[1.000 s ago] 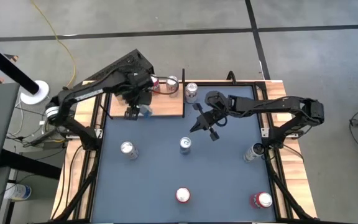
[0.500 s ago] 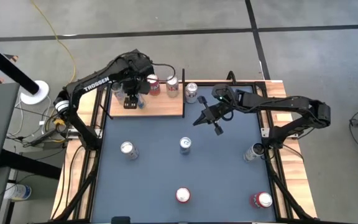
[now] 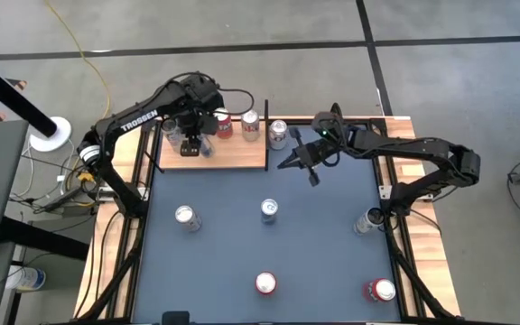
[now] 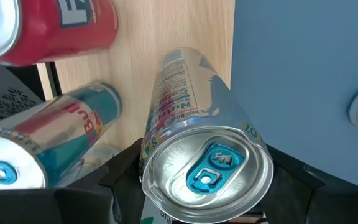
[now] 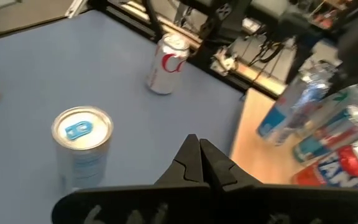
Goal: Place canned beverage on shelf
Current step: Put the left blue soda can on the shelf aligned with the other blue soda can
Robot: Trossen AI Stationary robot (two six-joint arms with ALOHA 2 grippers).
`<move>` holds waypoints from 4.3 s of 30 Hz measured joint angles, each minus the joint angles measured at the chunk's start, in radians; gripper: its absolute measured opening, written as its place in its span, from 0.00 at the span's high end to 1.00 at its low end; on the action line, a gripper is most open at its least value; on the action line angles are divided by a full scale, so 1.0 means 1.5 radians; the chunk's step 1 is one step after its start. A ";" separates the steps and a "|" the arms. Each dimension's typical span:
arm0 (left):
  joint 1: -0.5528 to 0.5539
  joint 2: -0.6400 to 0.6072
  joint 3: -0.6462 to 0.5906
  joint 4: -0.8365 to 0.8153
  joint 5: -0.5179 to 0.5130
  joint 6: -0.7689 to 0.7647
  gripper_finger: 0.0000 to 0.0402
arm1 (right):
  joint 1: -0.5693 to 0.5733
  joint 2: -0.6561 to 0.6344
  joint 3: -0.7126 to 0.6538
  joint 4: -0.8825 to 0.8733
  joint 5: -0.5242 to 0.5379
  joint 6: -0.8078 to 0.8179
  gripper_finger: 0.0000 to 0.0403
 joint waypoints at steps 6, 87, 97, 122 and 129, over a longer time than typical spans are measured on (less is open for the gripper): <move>0.000 0.000 0.000 -0.003 0.001 -0.007 0.42 | -0.008 0.001 0.000 0.010 0.000 0.000 1.00; -0.144 -0.695 -0.475 0.547 -0.218 -0.298 0.20 | 0.087 0.545 0.607 -0.022 0.143 0.229 1.00; -0.144 -0.724 -0.475 0.529 -0.227 -0.288 0.44 | 0.089 0.684 0.759 -0.056 0.174 0.229 1.00; -0.144 -0.722 -0.475 0.470 -0.221 -0.293 1.00 | 0.058 0.700 0.771 -0.012 0.225 0.198 1.00; -0.144 -0.722 -0.475 0.469 -0.204 -0.302 1.00 | 0.054 0.700 0.771 0.013 0.225 0.198 1.00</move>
